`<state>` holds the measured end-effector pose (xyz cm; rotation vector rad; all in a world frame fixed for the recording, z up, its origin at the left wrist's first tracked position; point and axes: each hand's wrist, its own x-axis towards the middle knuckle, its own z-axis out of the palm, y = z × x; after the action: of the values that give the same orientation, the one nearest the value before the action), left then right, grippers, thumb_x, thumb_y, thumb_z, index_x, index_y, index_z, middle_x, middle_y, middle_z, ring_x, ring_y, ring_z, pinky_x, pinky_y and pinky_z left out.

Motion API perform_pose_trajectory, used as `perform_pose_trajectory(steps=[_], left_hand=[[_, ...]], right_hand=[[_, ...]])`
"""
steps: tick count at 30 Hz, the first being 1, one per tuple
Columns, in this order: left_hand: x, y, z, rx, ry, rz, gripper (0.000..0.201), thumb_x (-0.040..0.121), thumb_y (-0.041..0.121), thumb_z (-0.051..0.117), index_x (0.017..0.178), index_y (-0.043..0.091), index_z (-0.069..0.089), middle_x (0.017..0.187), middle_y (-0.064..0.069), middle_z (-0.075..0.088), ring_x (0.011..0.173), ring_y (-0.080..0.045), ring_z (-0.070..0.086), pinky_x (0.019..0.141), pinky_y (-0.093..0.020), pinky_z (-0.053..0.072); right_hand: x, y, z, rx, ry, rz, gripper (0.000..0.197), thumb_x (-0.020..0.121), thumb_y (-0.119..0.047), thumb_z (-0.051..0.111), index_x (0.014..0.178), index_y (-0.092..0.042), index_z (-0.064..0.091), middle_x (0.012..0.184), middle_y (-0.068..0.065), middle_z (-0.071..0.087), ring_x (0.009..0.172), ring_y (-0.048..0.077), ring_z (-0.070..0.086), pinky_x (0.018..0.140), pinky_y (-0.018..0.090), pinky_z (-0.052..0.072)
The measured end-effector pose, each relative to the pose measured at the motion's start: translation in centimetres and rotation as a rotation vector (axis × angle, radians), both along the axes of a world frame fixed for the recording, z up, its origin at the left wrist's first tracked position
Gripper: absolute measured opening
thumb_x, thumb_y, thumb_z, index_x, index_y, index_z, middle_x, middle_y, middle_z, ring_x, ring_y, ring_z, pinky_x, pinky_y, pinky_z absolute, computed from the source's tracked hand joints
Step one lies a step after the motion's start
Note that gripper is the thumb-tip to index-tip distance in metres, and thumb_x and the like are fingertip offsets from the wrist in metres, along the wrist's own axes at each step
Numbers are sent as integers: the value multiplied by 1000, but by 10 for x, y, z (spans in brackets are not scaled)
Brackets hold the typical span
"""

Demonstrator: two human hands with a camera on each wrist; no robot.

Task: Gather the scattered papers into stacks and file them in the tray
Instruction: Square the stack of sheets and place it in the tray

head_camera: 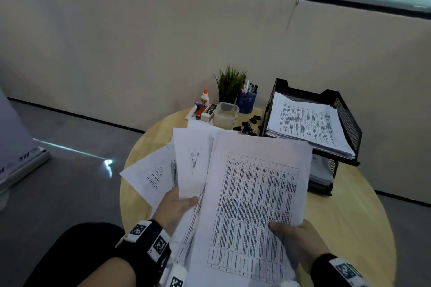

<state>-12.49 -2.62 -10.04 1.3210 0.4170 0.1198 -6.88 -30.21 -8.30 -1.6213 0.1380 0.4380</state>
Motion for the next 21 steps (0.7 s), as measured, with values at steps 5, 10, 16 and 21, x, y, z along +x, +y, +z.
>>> perform_pose_trajectory(steps=[5,10,16,21], left_hand=[[-4,15,9,-219,-26,89,39,60,5,69,99,-2,69,103,-23,70,102,-40,63,97,-52,45],[-2,17,9,-294,-33,21,62,56,22,78,114,1,64,113,-19,67,108,-35,61,102,-52,41],[4,11,-9,-101,50,3,65,61,16,87,119,10,58,112,-10,69,102,-21,65,88,-31,50],[12,12,-35,115,261,76,80,53,10,86,122,8,45,115,-11,61,106,-27,58,98,-42,47]], right_hand=[[8,15,-2,241,81,5,84,33,-8,94,109,2,60,103,21,71,99,37,66,88,40,50],[18,22,-2,261,64,69,106,15,-22,98,111,1,59,106,22,70,103,37,64,87,38,50],[19,23,4,216,-15,104,53,76,19,60,124,1,48,104,23,65,92,35,65,76,33,57],[15,18,0,80,31,163,46,73,18,65,116,5,56,97,20,72,80,29,72,66,33,58]])
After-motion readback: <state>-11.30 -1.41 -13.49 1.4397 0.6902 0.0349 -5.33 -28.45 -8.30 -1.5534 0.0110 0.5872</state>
